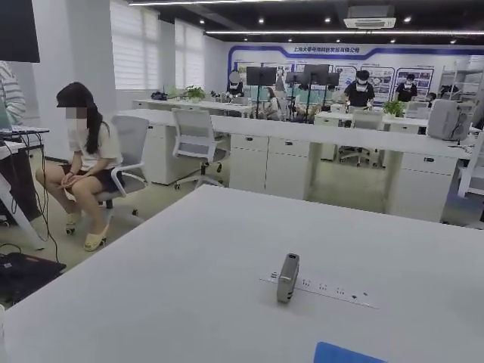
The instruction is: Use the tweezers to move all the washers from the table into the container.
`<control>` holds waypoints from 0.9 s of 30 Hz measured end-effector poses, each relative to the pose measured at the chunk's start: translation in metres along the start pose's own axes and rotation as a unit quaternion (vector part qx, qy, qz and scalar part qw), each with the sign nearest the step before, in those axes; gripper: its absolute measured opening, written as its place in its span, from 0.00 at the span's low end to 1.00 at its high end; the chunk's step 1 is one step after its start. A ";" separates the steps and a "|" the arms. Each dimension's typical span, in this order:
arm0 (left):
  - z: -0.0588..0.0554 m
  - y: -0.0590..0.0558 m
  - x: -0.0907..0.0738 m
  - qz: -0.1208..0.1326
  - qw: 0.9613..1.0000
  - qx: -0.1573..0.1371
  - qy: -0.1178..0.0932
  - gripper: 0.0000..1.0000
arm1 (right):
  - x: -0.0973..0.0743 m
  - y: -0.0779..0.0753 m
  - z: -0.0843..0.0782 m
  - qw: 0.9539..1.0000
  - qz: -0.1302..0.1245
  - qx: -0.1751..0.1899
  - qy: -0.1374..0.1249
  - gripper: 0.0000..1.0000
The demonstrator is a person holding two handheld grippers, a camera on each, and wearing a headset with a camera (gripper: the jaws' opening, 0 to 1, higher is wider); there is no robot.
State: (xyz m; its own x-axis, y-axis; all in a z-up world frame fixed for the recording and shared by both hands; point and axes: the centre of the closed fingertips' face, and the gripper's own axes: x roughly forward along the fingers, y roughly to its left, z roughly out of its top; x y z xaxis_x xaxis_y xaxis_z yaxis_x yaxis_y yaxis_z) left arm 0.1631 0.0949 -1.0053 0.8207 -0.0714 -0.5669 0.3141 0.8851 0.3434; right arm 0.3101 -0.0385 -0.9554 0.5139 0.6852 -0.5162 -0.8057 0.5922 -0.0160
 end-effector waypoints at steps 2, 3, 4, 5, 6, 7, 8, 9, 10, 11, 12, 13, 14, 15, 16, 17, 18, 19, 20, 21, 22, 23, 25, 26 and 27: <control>0.000 0.000 0.000 0.000 1.000 0.000 0.002 0.93 | 0.002 -0.002 0.002 1.000 0.000 0.000 -0.001 0.01; 0.000 0.000 0.000 0.001 1.000 0.001 0.002 0.93 | 0.003 -0.002 0.004 1.000 0.000 0.000 -0.003 0.01; 0.000 0.000 0.000 0.001 1.000 0.001 0.002 0.93 | 0.004 -0.003 0.005 1.000 0.000 0.000 -0.004 0.01; 0.000 0.001 0.000 0.002 1.000 0.002 0.002 0.93 | 0.005 -0.004 0.006 1.000 0.000 0.001 -0.005 0.01; -0.001 0.001 0.000 0.002 1.000 0.002 0.003 0.93 | 0.007 -0.005 0.008 1.000 0.000 0.002 -0.006 0.01; -0.001 0.001 0.000 0.002 1.000 0.002 0.004 0.93 | 0.009 -0.006 0.009 1.000 0.000 0.002 -0.007 0.01; -0.001 0.001 0.001 0.003 1.000 0.002 0.005 0.93 | 0.010 -0.007 0.010 1.000 0.000 0.003 -0.007 0.01; -0.001 0.001 0.001 0.003 1.000 0.002 0.005 0.93 | 0.012 -0.008 0.012 1.000 0.001 0.003 -0.008 0.01; -0.001 0.001 0.001 0.003 1.000 0.002 0.006 0.93 | 0.014 -0.010 0.013 1.000 0.001 0.002 -0.009 0.01; -0.002 0.001 0.001 0.002 1.000 0.001 0.006 0.93 | 0.016 -0.012 0.015 1.000 0.001 0.000 -0.009 0.01; -0.002 0.000 0.001 0.001 1.000 0.001 0.007 0.93 | 0.018 -0.013 0.016 1.000 0.001 0.000 -0.009 0.01; -0.002 0.001 0.001 0.001 1.000 0.001 0.008 0.93 | 0.019 -0.015 0.018 1.000 0.001 0.000 -0.010 0.01; -0.002 0.000 0.001 0.001 1.000 0.001 0.009 0.93 | 0.022 -0.017 0.020 1.000 0.001 0.000 -0.012 0.01; -0.003 0.000 0.001 0.000 1.000 0.001 0.010 0.93 | 0.024 -0.020 0.022 1.000 0.001 0.000 -0.013 0.01; -0.003 0.000 0.002 0.000 1.000 0.001 0.011 0.93 | 0.025 -0.021 0.023 1.000 0.000 0.000 -0.014 0.01; -0.003 0.000 0.002 0.000 1.000 0.001 0.012 0.93 | 0.028 -0.023 0.025 1.000 0.000 0.000 -0.015 0.01; -0.004 0.000 0.002 0.000 1.000 0.001 0.013 0.93 | 0.029 -0.024 0.026 1.000 -0.001 0.000 -0.016 0.01; -0.004 0.000 0.002 0.000 1.000 0.001 0.013 0.93 | 0.031 -0.026 0.027 1.000 -0.001 0.000 -0.017 0.01; -0.004 0.000 0.002 0.000 1.000 0.000 0.014 0.93 | 0.033 -0.028 0.027 1.000 -0.001 0.000 -0.017 0.01; -0.005 0.001 0.002 0.000 1.000 0.000 0.015 0.93 | 0.034 -0.029 0.028 1.000 -0.002 0.000 -0.018 0.01; -0.005 0.001 0.002 0.001 1.000 0.000 0.017 0.93 | 0.035 -0.030 0.028 1.000 -0.002 0.000 -0.018 0.01; -0.006 0.001 0.002 0.002 1.000 0.000 0.018 0.93 | 0.036 -0.031 0.029 1.000 -0.003 -0.001 -0.018 0.01; -0.006 0.002 0.002 0.004 1.000 -0.003 0.018 0.93 | 0.039 -0.033 0.028 1.000 -0.004 -0.001 -0.017 0.01; -0.006 0.003 0.002 0.005 1.000 -0.004 0.018 0.93 | 0.041 -0.035 0.027 1.000 -0.004 -0.001 -0.015 0.01; -0.006 0.003 0.002 0.007 1.000 -0.005 0.019 0.93 | 0.043 -0.036 0.026 1.000 -0.005 -0.001 -0.015 0.01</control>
State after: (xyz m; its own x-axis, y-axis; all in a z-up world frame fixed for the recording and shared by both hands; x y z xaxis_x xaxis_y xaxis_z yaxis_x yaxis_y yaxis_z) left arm 0.1631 0.1003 -1.0099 0.8062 -0.0425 -0.5901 0.2987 0.8902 0.3439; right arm 0.3688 -0.0196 -0.9544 0.5300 0.6918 -0.4904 -0.8014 0.5977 -0.0229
